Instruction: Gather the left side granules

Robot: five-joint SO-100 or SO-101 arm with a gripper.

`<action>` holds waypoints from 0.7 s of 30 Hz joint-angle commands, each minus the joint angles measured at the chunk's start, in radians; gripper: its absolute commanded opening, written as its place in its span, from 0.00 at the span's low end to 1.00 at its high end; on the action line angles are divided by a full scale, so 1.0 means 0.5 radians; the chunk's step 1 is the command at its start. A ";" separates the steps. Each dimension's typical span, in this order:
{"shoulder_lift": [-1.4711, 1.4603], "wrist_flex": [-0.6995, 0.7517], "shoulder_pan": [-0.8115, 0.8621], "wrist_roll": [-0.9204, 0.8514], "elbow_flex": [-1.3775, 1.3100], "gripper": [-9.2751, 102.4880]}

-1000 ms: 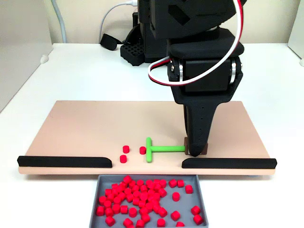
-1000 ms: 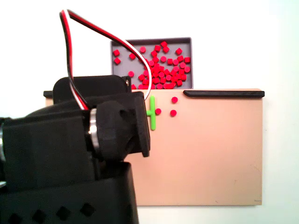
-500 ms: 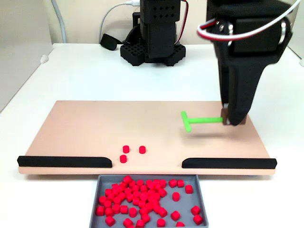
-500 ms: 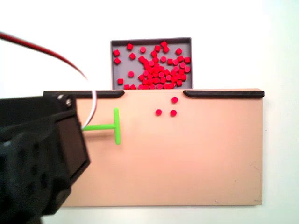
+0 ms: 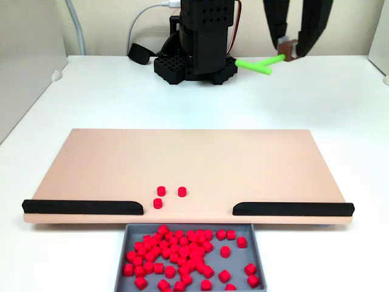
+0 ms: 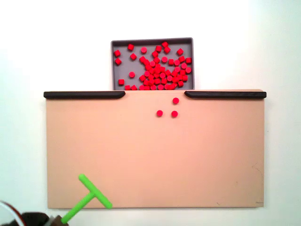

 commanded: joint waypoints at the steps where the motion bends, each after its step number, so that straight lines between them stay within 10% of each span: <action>1: 0.285 -0.037 0.147 -0.730 0.206 0.08; 9: 0.454 -0.037 0.580 -2.102 0.436 0.08; 21: 0.334 -0.175 0.699 -2.175 0.433 0.08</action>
